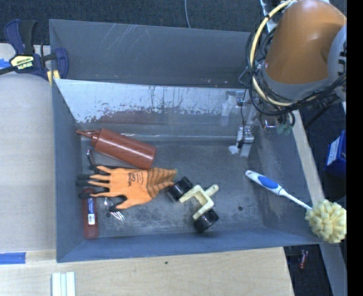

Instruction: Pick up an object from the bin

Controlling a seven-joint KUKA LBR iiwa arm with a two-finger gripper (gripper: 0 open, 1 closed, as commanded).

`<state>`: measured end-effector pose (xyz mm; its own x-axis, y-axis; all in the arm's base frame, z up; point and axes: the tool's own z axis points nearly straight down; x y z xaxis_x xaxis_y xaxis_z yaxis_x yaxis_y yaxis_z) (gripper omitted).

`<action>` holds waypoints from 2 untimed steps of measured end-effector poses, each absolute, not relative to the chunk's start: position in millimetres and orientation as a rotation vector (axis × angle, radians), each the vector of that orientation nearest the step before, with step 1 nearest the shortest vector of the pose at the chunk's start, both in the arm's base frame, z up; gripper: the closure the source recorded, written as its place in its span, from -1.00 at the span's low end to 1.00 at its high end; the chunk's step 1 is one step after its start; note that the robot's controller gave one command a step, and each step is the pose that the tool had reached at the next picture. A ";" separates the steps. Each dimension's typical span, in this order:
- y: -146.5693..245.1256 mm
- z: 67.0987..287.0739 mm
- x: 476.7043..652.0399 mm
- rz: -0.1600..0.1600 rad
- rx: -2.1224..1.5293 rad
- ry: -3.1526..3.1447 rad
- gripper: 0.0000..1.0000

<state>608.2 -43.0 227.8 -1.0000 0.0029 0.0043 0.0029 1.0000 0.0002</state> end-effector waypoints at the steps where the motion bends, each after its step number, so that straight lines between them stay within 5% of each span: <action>1: -42.8 233.1 609.4 0.001 -0.003 -3.146 -1.00; 2: -25.8 164.7 590.6 0.000 -0.097 -3.148 -1.00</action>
Offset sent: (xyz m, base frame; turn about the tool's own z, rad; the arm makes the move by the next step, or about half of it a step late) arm -0.0361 0.0336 -0.1264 0.1100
